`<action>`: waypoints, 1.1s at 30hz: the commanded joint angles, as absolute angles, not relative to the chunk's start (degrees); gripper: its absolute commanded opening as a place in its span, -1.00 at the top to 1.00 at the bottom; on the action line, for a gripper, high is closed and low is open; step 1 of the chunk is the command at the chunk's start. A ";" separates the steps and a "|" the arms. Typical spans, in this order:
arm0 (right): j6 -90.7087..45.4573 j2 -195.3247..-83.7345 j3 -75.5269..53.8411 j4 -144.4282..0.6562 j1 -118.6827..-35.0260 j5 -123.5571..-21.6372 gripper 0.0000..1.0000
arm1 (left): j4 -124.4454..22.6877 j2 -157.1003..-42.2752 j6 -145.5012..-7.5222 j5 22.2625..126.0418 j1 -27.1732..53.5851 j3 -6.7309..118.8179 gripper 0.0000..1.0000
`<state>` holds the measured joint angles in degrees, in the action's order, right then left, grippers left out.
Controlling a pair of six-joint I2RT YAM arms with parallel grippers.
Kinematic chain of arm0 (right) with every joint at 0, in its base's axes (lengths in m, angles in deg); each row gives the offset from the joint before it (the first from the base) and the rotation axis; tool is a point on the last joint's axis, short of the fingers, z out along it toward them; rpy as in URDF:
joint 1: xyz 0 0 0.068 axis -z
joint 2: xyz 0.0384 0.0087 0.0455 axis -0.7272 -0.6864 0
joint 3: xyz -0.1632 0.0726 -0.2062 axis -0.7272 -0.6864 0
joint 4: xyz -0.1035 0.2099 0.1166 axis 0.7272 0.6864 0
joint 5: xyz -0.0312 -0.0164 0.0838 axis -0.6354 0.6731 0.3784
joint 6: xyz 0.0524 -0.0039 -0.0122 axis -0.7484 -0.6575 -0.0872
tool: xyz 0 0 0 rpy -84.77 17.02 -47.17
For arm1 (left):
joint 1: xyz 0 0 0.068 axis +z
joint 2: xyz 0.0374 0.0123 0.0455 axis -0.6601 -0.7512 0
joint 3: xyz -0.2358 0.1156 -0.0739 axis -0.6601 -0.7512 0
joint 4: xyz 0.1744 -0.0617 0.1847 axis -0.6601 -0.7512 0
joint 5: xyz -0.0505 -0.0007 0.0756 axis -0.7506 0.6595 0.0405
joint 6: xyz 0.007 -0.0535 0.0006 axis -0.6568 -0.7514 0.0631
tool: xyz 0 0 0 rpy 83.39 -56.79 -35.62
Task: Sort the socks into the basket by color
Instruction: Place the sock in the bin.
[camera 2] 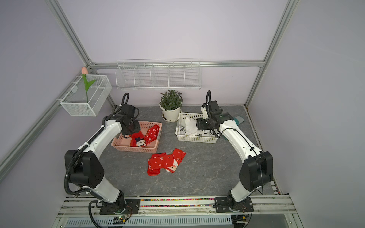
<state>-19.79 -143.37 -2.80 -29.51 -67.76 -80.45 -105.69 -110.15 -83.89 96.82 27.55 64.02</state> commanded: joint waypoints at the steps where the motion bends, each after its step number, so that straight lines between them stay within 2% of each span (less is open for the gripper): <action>1: -19.92 -143.91 -3.57 -29.98 -68.01 -79.73 -0.13 | -107.68 -107.78 -85.46 96.70 23.95 62.80 0.31; 9: -19.91 -143.21 -3.56 -29.72 -68.01 -80.11 -0.13 | -110.55 -103.40 -87.28 97.45 13.78 61.67 0.31; 17: -20.14 -143.02 -3.92 -29.97 -68.07 -79.87 -0.13 | -109.06 -100.11 -88.52 91.75 2.82 57.52 0.28; 26: -20.53 -142.49 -4.61 -30.33 -68.01 -80.02 -0.13 | -104.98 -104.99 -92.06 89.78 -5.98 53.37 0.22; 33: -20.25 -142.56 -4.69 -30.22 -68.01 -79.98 -0.13 | -103.57 -111.80 -90.94 87.72 -8.60 53.57 0.17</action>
<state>-19.85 -143.35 -3.70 -29.90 -67.76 -80.45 -104.12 -109.62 -90.69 88.82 -7.93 52.78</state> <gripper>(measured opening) 0.565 0.416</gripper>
